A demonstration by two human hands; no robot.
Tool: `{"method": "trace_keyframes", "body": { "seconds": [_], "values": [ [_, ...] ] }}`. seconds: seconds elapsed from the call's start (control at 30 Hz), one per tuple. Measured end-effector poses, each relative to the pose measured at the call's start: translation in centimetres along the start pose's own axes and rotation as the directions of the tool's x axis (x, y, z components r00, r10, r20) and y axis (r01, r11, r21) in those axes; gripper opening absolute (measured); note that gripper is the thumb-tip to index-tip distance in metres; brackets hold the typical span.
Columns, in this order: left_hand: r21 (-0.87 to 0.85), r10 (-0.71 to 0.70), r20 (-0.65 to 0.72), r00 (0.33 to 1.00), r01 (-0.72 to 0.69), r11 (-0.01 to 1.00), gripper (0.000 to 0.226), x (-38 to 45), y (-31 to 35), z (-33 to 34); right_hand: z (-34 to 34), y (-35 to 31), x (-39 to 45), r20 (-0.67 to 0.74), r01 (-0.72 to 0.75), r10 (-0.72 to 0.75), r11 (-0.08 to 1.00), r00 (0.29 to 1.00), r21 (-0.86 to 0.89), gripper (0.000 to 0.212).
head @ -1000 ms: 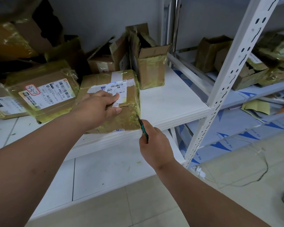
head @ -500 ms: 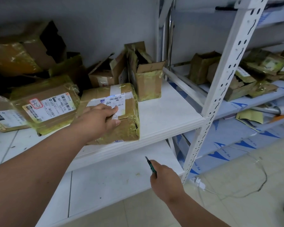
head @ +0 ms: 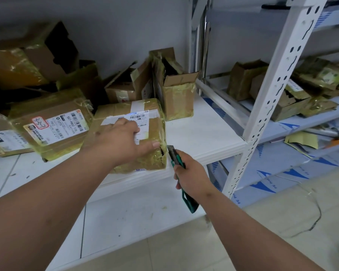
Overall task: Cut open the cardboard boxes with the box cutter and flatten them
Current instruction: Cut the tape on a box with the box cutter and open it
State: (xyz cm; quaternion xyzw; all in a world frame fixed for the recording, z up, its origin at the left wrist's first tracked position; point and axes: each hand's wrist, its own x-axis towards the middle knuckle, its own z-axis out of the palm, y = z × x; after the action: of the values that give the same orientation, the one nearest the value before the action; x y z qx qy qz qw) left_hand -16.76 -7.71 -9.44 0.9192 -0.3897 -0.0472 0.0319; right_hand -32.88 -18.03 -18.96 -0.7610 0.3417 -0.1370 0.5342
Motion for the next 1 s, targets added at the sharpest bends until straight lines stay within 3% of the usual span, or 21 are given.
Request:
{"method": "trace_keyframes", "body": {
  "seconds": [0.13, 0.23, 0.43, 0.87, 1.0],
  "values": [
    [0.061, -0.008, -0.056, 0.998, 0.011, 0.998, 0.076, 0.0, 1.2, -0.1, -1.2, -1.9, 0.6, 0.126, -0.062, 0.054, 0.996, 0.991, 0.064, 0.031],
    [-0.03, 0.031, -0.051, 0.998, -0.033, 0.999, 0.065, 0.1, -0.4, -0.4, -2.1, -2.7, 0.7, 0.222, -0.064, 0.054, 0.997, 0.973, 0.037, 0.026],
    [-0.007, 0.146, 0.073, 0.987, -0.145, 0.989, 0.092, 0.4, -3.2, -0.4, -1.5, -3.8, 1.9, 0.312, -0.105, 0.108, 0.994, 0.944, -0.027, 0.02],
    [-0.146, 0.18, 0.063, 0.982, -0.169, 0.975, 0.095, 0.8, -3.7, -0.1, -2.4, -2.9, 0.8, 0.418, -0.083, 0.075, 0.997, 0.905, 0.001, 0.02],
    [-0.175, 0.153, 0.047, 0.987, -0.143, 0.974, 0.083, 0.5, -3.1, -0.3, -1.8, -2.9, -0.4, 0.526, -0.068, 0.058, 0.998, 0.848, 0.0, 0.023]
  ]
}}
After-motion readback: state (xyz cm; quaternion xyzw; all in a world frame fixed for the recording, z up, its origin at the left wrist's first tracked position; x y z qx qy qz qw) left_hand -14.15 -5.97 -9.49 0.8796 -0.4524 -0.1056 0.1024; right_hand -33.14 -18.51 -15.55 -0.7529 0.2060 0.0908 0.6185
